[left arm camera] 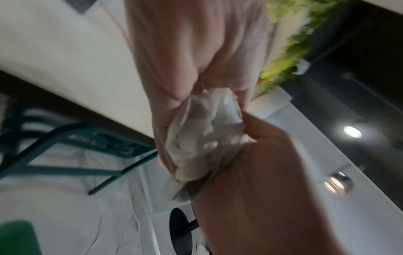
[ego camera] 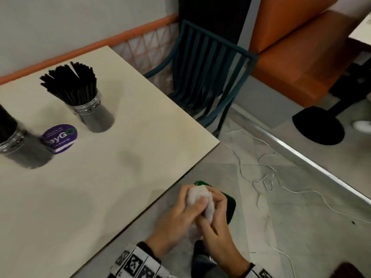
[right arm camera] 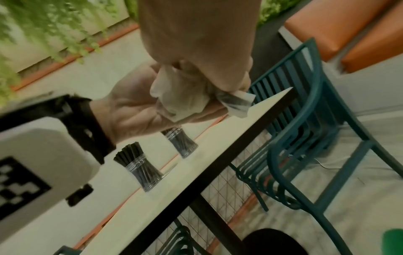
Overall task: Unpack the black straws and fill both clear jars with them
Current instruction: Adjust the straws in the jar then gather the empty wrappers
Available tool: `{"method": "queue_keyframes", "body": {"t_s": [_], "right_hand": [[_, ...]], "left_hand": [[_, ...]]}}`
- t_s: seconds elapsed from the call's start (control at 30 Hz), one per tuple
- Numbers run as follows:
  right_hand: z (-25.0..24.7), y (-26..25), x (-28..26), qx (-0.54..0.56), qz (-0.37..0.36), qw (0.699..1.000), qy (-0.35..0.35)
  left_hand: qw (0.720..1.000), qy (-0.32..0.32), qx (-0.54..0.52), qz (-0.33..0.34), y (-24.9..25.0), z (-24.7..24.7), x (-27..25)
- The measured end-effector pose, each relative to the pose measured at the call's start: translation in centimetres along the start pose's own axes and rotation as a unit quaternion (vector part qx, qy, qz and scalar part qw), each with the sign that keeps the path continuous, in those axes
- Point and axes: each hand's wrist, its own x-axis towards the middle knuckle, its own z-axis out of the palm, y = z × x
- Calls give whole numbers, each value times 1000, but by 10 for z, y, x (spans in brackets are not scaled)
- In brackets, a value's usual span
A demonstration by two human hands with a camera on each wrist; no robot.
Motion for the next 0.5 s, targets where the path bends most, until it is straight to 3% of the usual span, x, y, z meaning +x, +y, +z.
{"method": "queue_keyframes", "body": {"t_s": [0.13,0.3,0.37,0.43,0.5], "right_hand": [[-45,29,3,-129,-41,982,-134],[-70,82,10,-332,-32,936,-113],[-71,104,15,-371,-21,921,-118],[-72,124,21,-315,28,935,-157],[-80,150,28,-246,80,954,-150]], "left_hand": [[980,9,-170,-102,-9,35,32],[918,-8,-341,-203,-29,60,59],[916,-8,-337,-219,-44,61,66],[929,5,-290,-231,-74,62,76],[946,13,-210,-246,-92,64,84]]}}
